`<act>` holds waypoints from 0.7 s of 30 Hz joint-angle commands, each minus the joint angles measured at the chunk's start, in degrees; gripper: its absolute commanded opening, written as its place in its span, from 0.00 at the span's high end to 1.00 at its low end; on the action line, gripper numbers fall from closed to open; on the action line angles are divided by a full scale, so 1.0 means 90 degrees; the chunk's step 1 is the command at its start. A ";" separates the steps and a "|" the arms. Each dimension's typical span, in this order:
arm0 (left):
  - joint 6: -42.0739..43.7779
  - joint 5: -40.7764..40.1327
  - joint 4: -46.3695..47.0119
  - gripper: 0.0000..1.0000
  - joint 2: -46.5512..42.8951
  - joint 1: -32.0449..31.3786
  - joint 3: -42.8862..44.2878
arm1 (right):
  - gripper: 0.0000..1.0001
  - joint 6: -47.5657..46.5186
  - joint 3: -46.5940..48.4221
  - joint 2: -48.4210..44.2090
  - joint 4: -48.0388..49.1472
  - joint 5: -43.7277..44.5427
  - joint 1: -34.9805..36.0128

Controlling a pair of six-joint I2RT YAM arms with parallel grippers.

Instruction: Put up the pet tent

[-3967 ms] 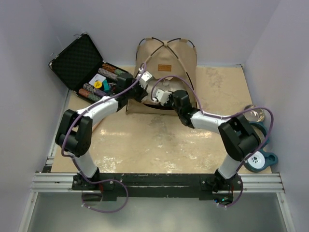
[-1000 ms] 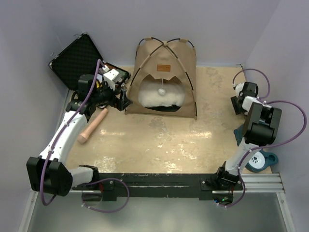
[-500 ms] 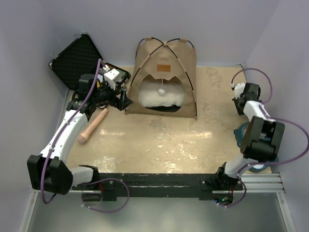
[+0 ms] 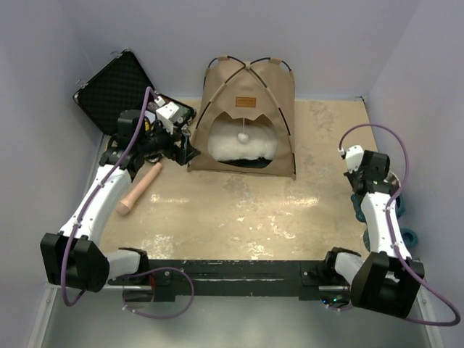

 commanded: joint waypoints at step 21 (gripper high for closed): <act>0.0548 -0.0133 -0.0513 0.00 -0.0714 0.0040 0.0235 | 1.00 -0.0296 0.0566 0.2953 0.0257 -0.0934 -0.0548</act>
